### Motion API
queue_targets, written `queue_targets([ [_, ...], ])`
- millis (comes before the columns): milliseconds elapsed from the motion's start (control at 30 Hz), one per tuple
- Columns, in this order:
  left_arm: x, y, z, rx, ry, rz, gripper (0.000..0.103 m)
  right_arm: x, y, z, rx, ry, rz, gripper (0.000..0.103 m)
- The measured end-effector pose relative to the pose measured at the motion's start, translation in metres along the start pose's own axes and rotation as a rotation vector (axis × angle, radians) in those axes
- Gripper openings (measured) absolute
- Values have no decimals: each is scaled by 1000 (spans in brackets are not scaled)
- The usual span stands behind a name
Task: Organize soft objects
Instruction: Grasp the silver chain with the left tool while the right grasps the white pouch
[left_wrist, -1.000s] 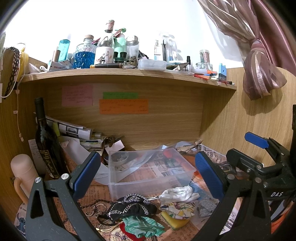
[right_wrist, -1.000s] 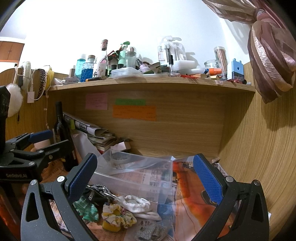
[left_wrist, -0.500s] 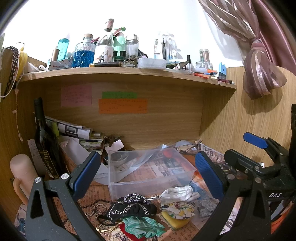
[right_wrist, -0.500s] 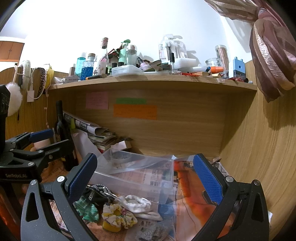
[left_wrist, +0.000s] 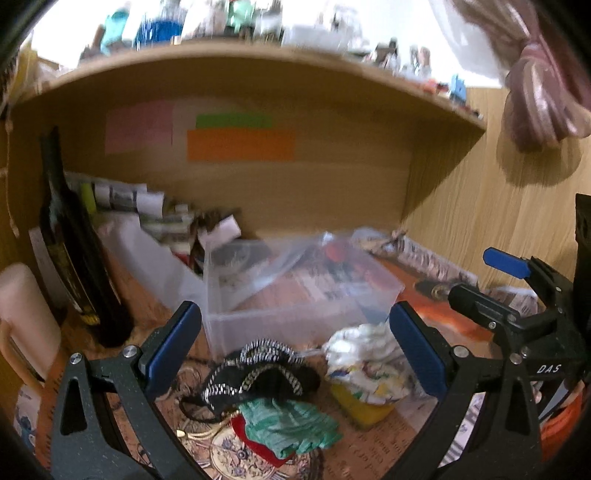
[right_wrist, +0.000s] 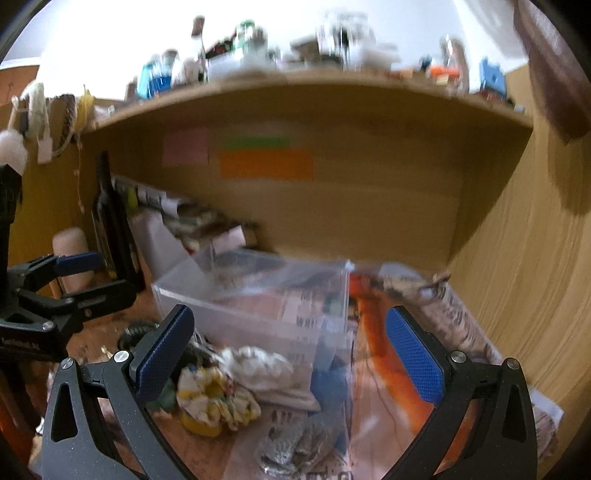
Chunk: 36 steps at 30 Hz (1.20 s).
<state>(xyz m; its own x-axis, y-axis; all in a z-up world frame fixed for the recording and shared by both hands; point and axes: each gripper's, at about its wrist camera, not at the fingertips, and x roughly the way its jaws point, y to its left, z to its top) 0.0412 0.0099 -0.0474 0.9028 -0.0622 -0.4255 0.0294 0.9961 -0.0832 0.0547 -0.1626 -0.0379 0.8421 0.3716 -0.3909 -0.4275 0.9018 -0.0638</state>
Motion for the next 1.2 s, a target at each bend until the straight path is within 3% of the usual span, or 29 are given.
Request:
queue_targets([
  [233, 37, 19, -13, -53, 118, -12, 103, 33, -7, -15, -6, 132, 39, 103],
  [367, 53, 24, -11, -67, 167, -36, 86, 51, -13, -14, 21, 184, 79, 103],
  [500, 69, 27, -6, -72, 212, -57, 83, 63, -13, -13, 22, 220, 120, 100],
  [700, 96, 31, -12, -68, 308, -45, 71, 85, -11, -21, 19, 324, 175, 84],
  [867, 109, 39, -23, -91, 385, -53, 52, 94, -10, -32, 19, 390, 210, 70],
  [1100, 109, 49, -33, -133, 415, -60, 50, 101, -9, -43, 14, 435, 234, 56],
  [1200, 107, 47, -35, -132, 412, -59, 50, 101, -10, -45, 16, 439, 248, 44],
])
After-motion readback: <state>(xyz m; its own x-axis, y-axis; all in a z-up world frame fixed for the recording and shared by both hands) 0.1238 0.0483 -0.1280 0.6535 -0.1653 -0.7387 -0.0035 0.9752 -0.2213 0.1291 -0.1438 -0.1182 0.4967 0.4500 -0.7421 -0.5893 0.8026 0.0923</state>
